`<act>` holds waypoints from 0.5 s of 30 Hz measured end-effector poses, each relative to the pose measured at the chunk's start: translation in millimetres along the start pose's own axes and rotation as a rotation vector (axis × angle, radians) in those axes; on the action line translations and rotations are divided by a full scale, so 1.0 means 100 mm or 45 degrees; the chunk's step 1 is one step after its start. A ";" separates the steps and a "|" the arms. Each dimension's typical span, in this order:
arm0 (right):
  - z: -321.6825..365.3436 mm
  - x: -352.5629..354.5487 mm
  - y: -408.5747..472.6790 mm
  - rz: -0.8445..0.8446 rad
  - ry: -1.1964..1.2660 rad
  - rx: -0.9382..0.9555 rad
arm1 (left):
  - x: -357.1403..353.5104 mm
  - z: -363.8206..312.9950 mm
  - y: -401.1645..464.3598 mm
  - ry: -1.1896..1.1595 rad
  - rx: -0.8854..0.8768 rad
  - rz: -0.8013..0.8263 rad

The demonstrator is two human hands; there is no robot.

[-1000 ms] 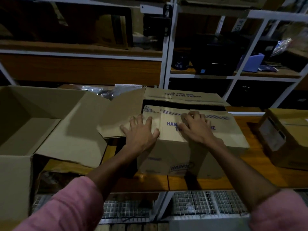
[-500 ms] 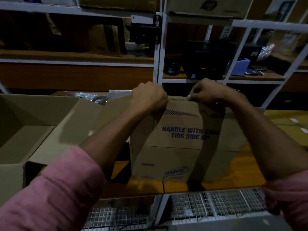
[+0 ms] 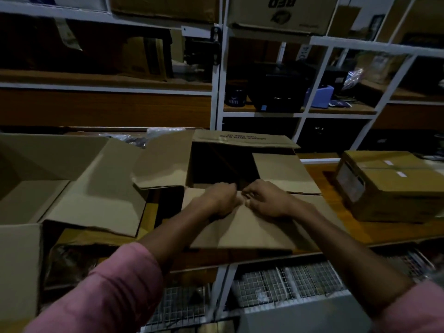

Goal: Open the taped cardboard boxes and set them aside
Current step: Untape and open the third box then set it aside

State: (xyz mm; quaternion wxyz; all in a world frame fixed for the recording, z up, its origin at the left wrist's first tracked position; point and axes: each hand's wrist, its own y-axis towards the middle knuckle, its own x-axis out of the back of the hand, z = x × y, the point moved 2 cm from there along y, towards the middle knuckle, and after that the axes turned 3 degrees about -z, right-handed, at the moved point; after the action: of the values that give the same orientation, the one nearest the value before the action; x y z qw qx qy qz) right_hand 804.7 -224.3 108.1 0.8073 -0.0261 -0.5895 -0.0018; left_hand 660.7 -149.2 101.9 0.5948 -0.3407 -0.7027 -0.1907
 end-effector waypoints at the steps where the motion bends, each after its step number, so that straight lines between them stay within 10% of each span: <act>1: -0.02 -0.08 -0.02 -0.052 -0.016 -0.004 | -0.10 0.04 0.00 0.043 -0.002 -0.049; 15: -0.22 -0.48 -0.15 -0.249 -0.039 -0.064 | -0.44 0.26 -0.05 -0.004 0.000 -0.309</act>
State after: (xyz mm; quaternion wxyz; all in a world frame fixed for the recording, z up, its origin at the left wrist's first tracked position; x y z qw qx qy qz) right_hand 810.4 -241.3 56.8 0.7933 0.0114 -0.6013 -0.0947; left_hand 641.7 -146.0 54.2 0.5661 -0.2536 -0.7397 -0.2608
